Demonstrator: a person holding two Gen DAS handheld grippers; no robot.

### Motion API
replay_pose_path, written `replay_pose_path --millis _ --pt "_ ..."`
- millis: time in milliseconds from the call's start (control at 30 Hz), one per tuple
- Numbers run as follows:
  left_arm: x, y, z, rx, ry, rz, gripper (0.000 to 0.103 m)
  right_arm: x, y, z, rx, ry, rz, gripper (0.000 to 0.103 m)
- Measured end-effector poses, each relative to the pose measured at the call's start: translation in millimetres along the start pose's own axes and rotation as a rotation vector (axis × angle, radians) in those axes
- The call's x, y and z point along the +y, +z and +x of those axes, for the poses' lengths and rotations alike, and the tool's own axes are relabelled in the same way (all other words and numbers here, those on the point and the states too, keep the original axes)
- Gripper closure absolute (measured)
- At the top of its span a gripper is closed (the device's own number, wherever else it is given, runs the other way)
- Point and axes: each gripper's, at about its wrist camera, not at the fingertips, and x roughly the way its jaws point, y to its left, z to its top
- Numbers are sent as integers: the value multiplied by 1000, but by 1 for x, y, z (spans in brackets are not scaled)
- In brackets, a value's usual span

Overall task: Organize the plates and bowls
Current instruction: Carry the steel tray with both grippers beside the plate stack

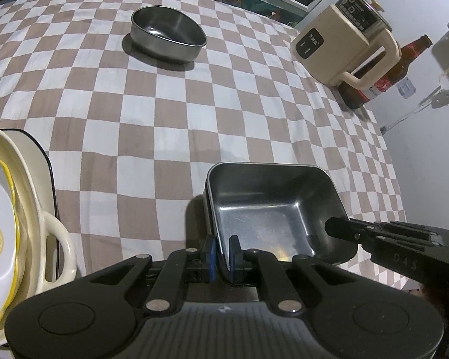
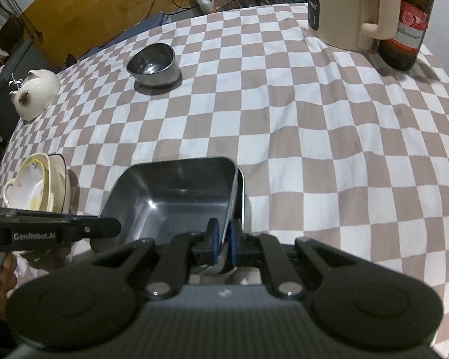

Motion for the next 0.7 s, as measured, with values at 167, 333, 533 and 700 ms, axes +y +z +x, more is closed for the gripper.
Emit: replay_pose_path --millis 167,333,533,700 --pt "0 -1 0 -7 -1 -7 95 4 0 -1 -9 -26 -42 93" --pt "2 -4 1 -11 36 -7 92 12 -3 0 -28 -81 -99 95" --pt "6 -4 7 1 41 -15 89 12 -4 1 -20 -85 -106 95" --pt "8 -5 9 -3 44 -27 84 7 -4 3 -6 -81 -84 96"
